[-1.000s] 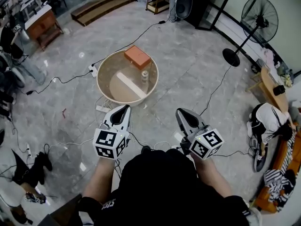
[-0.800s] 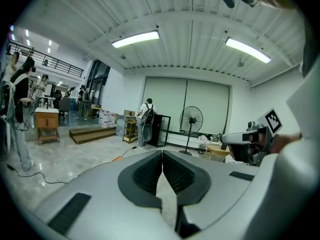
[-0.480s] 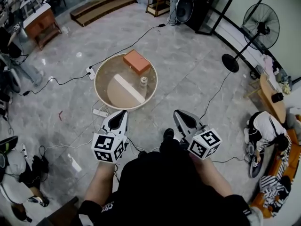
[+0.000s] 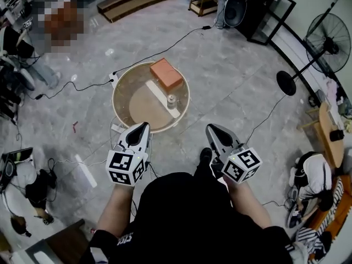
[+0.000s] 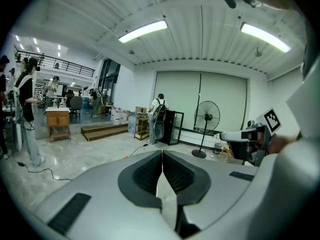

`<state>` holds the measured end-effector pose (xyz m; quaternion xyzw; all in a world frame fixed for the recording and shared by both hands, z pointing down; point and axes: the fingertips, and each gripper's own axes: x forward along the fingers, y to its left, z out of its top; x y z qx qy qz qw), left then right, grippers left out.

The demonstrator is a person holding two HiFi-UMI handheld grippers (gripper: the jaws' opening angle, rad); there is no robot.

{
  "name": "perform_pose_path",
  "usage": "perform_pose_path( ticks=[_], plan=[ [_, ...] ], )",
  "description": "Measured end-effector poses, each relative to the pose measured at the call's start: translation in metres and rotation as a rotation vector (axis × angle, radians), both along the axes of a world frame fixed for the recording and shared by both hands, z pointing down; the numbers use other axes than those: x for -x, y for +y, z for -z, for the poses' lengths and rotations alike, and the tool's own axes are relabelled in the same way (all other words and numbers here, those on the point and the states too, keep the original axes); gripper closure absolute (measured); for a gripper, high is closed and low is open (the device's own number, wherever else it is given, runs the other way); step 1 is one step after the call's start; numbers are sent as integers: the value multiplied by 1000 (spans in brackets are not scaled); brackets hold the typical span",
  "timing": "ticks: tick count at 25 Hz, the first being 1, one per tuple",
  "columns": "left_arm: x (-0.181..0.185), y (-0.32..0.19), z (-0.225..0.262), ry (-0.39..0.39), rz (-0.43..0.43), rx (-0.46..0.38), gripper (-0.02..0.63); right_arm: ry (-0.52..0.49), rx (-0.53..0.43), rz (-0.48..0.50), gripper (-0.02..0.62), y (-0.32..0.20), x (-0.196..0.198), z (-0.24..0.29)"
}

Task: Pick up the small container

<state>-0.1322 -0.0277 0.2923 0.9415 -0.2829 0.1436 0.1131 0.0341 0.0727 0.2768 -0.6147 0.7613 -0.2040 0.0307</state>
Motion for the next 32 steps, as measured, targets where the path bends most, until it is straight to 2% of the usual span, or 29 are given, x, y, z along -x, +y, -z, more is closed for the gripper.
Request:
perform_pose_path(
  ticks=[5, 9, 13, 19, 23, 32],
  plan=[
    [-82, -28, 7, -14, 116, 5, 588, -22, -5, 84, 581, -33, -99, 2],
    [-147, -43, 18, -28, 187, -30, 588, -12, 6, 145, 581, -58, -179, -3],
    [-186, -48, 21, -34, 254, -27, 588, -20, 33, 180, 581, -76, -229, -4],
    [-203, -49, 8, -64, 307, 2, 588, -44, 35, 255, 581, -95, -244, -13],
    [-201, -57, 0, -64, 338, 24, 588, -74, 48, 285, 581, -104, -236, -21],
    [-188, -99, -16, -48, 359, 23, 588, -52, 105, 321, 581, -143, -216, -32]
  ],
)
